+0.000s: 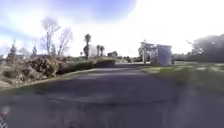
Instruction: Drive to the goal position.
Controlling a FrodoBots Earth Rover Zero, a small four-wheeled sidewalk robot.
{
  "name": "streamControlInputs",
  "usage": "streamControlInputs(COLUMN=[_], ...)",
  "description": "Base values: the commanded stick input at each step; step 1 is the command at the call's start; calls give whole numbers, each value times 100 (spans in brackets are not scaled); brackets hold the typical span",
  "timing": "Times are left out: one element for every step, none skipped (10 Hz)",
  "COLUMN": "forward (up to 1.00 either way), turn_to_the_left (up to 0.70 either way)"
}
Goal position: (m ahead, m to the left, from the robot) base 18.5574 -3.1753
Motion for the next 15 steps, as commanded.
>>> streamControlInputs(forward=[85, 85, 85, 85, 85, 85, 85, 85, 85, 85, 85, 85, 85, 85, 85], turn_to_the_left=[0, 0, 0, 0, 0, 0, 0, 0, 0, 0, 0, 0, 0, -2, -11])
